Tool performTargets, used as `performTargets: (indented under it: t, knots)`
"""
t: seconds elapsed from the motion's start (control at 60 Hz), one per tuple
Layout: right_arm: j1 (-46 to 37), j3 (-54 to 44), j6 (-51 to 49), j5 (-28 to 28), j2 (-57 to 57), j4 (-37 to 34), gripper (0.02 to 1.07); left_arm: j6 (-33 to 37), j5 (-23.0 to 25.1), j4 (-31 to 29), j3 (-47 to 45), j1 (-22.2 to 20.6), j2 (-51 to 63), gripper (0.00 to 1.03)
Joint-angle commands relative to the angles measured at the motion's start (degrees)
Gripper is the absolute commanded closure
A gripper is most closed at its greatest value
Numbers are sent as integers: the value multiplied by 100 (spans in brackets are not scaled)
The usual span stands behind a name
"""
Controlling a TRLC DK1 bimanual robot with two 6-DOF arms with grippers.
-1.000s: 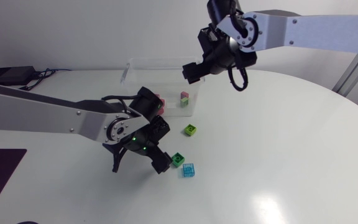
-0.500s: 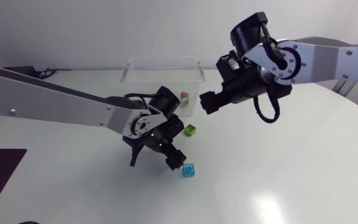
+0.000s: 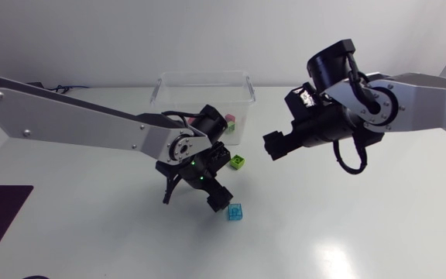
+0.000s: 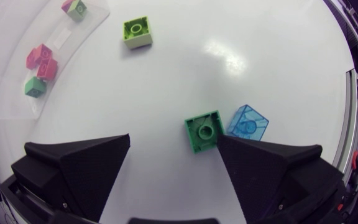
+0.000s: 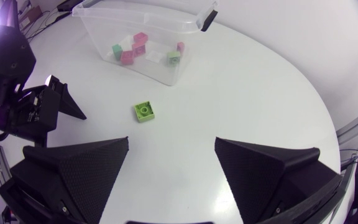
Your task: Place the duplo bricks in the container
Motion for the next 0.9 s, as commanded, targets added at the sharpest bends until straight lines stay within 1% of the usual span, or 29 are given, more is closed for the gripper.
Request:
performTargets:
  t: [0.0, 0.117, 0.233, 0.45, 0.633, 0.8, 0.883]
  knots:
    - [-51, -218, -87, -43, -145, 27, 7, -73, 47, -258, 59, 198, 158, 6]
    - [-77, -280, -105, -78, -163, 35, 7, -12, 47, -425, -37, 391, 114, 6]
    - [-77, -315, -113, -87, -189, 44, 7, -29, 47, -469, -28, 453, 0, 6]
    - [-130, -420, -148, -87, -251, 79, 7, -100, 91, -531, 270, 57, -44, 6]
    - [-262, -535, -236, -158, -312, 97, 7, -100, 135, -628, 341, 66, -62, 6]
    - [-297, -561, -254, -193, -339, 97, 7, -170, 346, -874, 314, 31, -150, 6]
    - [-305, -587, -245, -210, -356, 106, 7, -188, 452, -900, 235, -22, -158, 6]
